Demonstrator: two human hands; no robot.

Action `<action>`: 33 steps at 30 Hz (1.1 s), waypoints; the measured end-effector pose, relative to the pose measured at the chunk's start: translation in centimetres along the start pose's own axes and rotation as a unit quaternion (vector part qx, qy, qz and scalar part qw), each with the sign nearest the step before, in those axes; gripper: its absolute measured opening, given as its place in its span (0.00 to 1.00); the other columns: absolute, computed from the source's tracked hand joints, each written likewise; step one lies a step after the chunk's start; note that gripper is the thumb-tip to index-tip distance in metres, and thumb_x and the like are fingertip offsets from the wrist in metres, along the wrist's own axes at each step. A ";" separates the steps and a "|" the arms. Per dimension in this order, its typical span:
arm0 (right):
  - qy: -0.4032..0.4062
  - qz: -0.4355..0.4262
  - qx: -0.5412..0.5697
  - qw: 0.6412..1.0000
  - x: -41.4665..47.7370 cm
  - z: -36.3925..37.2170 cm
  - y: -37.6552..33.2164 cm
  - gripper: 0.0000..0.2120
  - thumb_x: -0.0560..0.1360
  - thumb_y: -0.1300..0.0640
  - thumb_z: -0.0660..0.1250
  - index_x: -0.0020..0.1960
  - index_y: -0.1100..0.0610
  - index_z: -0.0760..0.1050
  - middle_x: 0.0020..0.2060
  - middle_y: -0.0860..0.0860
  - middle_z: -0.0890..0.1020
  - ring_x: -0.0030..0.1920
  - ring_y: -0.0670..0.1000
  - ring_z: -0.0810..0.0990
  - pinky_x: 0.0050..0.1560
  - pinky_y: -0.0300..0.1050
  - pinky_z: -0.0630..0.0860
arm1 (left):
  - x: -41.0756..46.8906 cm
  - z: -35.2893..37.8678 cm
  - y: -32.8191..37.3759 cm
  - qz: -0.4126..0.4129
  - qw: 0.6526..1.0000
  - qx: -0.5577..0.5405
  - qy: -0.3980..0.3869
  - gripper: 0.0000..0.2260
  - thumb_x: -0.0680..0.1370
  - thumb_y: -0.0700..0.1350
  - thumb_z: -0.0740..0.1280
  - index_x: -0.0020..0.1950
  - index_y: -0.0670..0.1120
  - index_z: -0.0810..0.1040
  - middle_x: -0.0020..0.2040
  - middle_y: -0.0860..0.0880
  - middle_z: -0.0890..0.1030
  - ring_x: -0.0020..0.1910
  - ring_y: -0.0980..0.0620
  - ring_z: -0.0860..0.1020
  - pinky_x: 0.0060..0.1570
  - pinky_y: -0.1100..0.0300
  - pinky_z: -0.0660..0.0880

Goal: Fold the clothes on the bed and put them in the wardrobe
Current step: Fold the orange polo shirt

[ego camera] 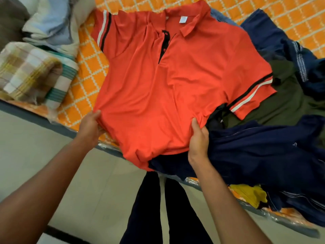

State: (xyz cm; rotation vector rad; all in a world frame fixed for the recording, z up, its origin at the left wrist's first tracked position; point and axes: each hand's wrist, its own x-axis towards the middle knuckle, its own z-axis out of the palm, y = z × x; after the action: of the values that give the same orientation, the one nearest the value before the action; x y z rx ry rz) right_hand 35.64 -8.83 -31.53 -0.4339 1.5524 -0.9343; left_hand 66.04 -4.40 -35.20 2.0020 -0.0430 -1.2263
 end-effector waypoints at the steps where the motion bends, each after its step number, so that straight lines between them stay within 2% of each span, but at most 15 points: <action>1: -0.015 0.008 -0.027 0.999 0.3 -0.6 -0.1 0.05 0.82 0.56 0.66 0.55 0.51 0.81 0.55 0.46 0.84 0.57 0.46 0.81 0.64 0.44 0.75 | 0.2 -0.5 0.6 -0.018 0.996 -0.089 -0.007 0.07 0.84 0.47 0.60 0.58 0.50 0.76 0.51 0.50 0.81 0.46 0.53 0.79 0.44 0.55 0.77; 4: -0.112 0.046 -0.171 0.978 -0.2 -2.7 -1.2 0.13 0.74 0.48 0.76 0.56 0.51 0.82 0.54 0.46 0.86 0.58 0.46 0.83 0.65 0.47 0.76 | 0.4 -2.8 0.7 -0.005 0.992 -0.128 0.015 0.14 0.84 0.51 0.59 0.67 0.49 0.75 0.58 0.51 0.82 0.55 0.53 0.80 0.55 0.54 0.77; 6: -0.200 0.088 -0.294 0.931 -0.9 -4.0 -2.6 0.25 0.69 0.44 0.79 0.63 0.50 0.79 0.56 0.44 0.85 0.59 0.46 0.82 0.66 0.47 0.76 | 0.5 -4.3 0.6 0.088 0.993 0.063 0.048 0.16 0.84 0.52 0.61 0.67 0.46 0.77 0.56 0.49 0.81 0.56 0.51 0.77 0.58 0.54 0.74; 8: -0.290 0.124 -0.349 0.883 -1.4 -5.4 -4.2 0.34 0.64 0.47 0.83 0.66 0.47 0.74 0.58 0.42 0.83 0.61 0.45 0.81 0.64 0.42 0.76 | 0.7 -5.6 1.0 0.191 0.950 0.243 0.054 0.17 0.81 0.55 0.62 0.59 0.44 0.79 0.52 0.45 0.80 0.52 0.51 0.74 0.54 0.53 0.72; 10: -0.373 0.150 -0.343 0.849 -2.0 -6.4 -5.6 0.39 0.57 0.55 0.86 0.64 0.45 0.73 0.58 0.40 0.83 0.59 0.41 0.82 0.58 0.35 0.77 | 0.4 -6.6 2.1 0.227 0.926 0.300 0.040 0.15 0.80 0.55 0.64 0.53 0.44 0.80 0.46 0.45 0.79 0.47 0.51 0.74 0.46 0.54 0.73; 13: -0.410 0.151 -0.431 0.789 -3.0 -6.5 -5.7 0.37 0.55 0.55 0.84 0.61 0.46 0.76 0.56 0.41 0.84 0.57 0.41 0.82 0.56 0.36 0.77 | -0.7 -7.4 4.0 0.217 0.936 0.274 0.044 0.09 0.81 0.49 0.67 0.45 0.45 0.79 0.37 0.53 0.79 0.40 0.57 0.77 0.35 0.63 0.72; 15: -0.417 0.149 -0.484 0.755 -4.1 -5.7 -4.7 0.30 0.60 0.57 0.85 0.60 0.52 0.79 0.57 0.48 0.84 0.57 0.49 0.83 0.58 0.42 0.79 | -1.6 -8.2 4.7 0.090 0.971 0.212 -0.067 0.10 0.76 0.51 0.74 0.44 0.46 0.79 0.39 0.54 0.82 0.32 0.63 0.79 0.31 0.68 0.75; 17: -0.394 0.136 -0.466 0.781 -5.9 -4.6 -3.7 0.21 0.69 0.63 0.81 0.59 0.60 0.79 0.55 0.58 0.85 0.52 0.51 0.83 0.50 0.42 0.80 | -2.7 -9.2 4.4 -0.068 0.929 0.305 -0.200 0.19 0.65 0.52 0.79 0.52 0.48 0.81 0.47 0.51 0.86 0.39 0.57 0.84 0.38 0.61 0.80; 19: -0.337 0.145 -0.330 0.870 -6.9 -4.1 -2.9 0.20 0.70 0.65 0.79 0.59 0.59 0.78 0.53 0.57 0.85 0.48 0.51 0.84 0.45 0.41 0.83 | -3.3 -10.2 3.1 -0.095 0.831 0.493 -0.239 0.25 0.59 0.50 0.77 0.55 0.49 0.81 0.51 0.50 0.85 0.47 0.50 0.83 0.50 0.55 0.78; 20: -0.308 0.162 -0.226 0.910 -6.9 -4.0 -2.5 0.21 0.68 0.64 0.78 0.59 0.58 0.77 0.54 0.55 0.85 0.50 0.53 0.85 0.46 0.47 0.84 | -3.4 -10.4 2.5 -0.069 0.813 0.538 -0.212 0.25 0.59 0.49 0.77 0.55 0.47 0.82 0.52 0.48 0.84 0.48 0.48 0.81 0.52 0.55 0.76; 22: -0.273 0.205 -0.068 0.938 -7.1 -3.9 -1.9 0.24 0.70 0.62 0.77 0.64 0.59 0.74 0.58 0.56 0.85 0.57 0.60 0.84 0.53 0.66 0.82 | -3.2 -11.2 1.0 -0.011 0.874 0.465 -0.144 0.18 0.68 0.46 0.79 0.55 0.42 0.83 0.54 0.44 0.83 0.48 0.47 0.80 0.49 0.56 0.75; 25: -0.199 0.204 -0.117 0.951 -7.4 -3.9 -0.4 0.18 0.77 0.56 0.70 0.66 0.56 0.75 0.57 0.51 0.85 0.58 0.51 0.84 0.62 0.57 0.79 | -3.8 -12.0 -0.7 0.034 0.955 0.286 -0.077 0.03 0.79 0.41 0.70 0.47 0.44 0.82 0.51 0.43 0.82 0.44 0.50 0.79 0.45 0.61 0.74; 27: -0.178 0.191 -0.242 0.934 -7.7 -5.1 0.8 0.18 0.79 0.53 0.71 0.66 0.58 0.76 0.56 0.51 0.85 0.57 0.50 0.83 0.64 0.54 0.78 | -4.0 -12.8 -1.9 0.053 0.953 0.296 -0.040 0.07 0.81 0.43 0.67 0.44 0.46 0.81 0.48 0.44 0.81 0.42 0.49 0.78 0.43 0.60 0.73; 30: -0.204 0.195 -0.422 0.862 -7.9 -8.2 1.5 0.22 0.72 0.43 0.74 0.61 0.55 0.82 0.51 0.48 0.87 0.54 0.50 0.85 0.62 0.55 0.79 | -3.9 -14.2 -3.2 0.075 0.912 0.402 -0.011 0.15 0.80 0.54 0.67 0.52 0.43 0.83 0.48 0.42 0.84 0.49 0.40 0.82 0.49 0.49 0.77; 33: -0.228 0.189 -0.550 0.781 -7.7 -10.2 0.9 0.09 0.74 0.54 0.71 0.52 0.54 0.84 0.44 0.47 0.87 0.45 0.49 0.85 0.50 0.48 0.82 | -3.9 -14.2 -4.2 0.078 0.846 0.528 -0.003 0.17 0.81 0.54 0.65 0.55 0.41 0.82 0.49 0.37 0.84 0.49 0.36 0.81 0.46 0.49 0.75</action>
State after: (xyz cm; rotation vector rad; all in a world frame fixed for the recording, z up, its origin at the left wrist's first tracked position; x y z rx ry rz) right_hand 27.81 0.58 -27.65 -1.0209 1.4955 0.4855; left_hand 73.45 8.50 -31.51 2.8134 -1.0746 -1.2039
